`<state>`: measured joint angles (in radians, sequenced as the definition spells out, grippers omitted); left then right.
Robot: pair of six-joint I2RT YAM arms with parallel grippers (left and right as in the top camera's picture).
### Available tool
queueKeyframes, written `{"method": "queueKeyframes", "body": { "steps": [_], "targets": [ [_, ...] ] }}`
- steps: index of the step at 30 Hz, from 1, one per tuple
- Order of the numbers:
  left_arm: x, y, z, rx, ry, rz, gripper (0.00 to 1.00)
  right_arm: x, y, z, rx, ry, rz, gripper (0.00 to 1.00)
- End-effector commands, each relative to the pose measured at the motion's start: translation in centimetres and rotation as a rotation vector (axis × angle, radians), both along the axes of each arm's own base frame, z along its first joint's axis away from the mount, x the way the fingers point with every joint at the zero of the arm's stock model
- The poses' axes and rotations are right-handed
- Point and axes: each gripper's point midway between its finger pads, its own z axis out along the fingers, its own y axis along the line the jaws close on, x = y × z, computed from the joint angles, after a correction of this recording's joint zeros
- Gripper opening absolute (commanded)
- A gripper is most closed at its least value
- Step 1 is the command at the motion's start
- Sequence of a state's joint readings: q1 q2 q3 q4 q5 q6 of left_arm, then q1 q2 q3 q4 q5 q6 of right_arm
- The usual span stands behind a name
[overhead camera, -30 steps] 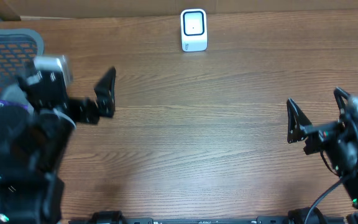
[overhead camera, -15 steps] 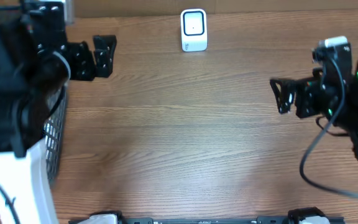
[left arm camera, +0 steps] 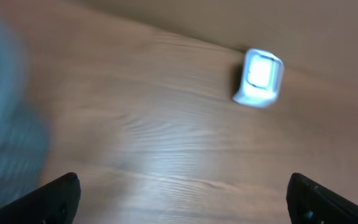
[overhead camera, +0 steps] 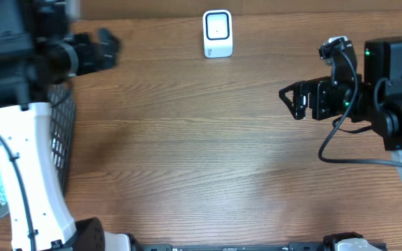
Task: Scan the item barcode
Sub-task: 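Reach the left gripper into the basket toward the purple snack pack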
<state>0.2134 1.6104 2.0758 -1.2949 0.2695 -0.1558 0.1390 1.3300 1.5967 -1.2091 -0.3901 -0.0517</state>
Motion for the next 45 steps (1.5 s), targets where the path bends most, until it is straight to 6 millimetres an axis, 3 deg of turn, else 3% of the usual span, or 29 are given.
{"method": "queueKeyframes", "body": {
  "steps": [1,6,14,17,25,32,38,45],
  "targets": [
    [-2.2,6.9,0.8,-0.113,0.002,0.304,0.96,0.0,0.8,0.7,0.029,-0.005,0.032,1.00],
    [-4.8,12.4,0.2,-0.101,0.030,0.481,0.92,0.3,0.8,0.6,0.030,-0.007,0.031,1.00],
    [-8.5,18.8,-1.7,0.099,0.159,0.788,0.92,0.5,0.9,0.8,0.031,-0.018,0.031,1.00],
    [-8.3,20.0,-3.4,0.128,0.225,0.816,0.92,0.7,0.9,1.0,0.033,-0.029,0.032,1.00],
    [-6.0,22.0,-10.6,0.087,0.424,0.841,0.89,0.7,0.9,1.0,0.032,-0.029,0.032,1.00],
    [-6.8,24.7,-16.4,0.156,0.620,0.991,0.86,0.7,0.9,0.9,0.031,-0.029,0.032,1.00],
    [-7.3,26.1,-18.8,0.183,0.674,1.125,0.86,0.8,0.5,0.7,0.009,-0.028,0.017,1.00],
    [-6.0,28.6,-22.1,0.273,0.689,1.158,0.89,1.2,0.2,0.5,-0.005,-0.031,0.006,1.00]
  ]
}}
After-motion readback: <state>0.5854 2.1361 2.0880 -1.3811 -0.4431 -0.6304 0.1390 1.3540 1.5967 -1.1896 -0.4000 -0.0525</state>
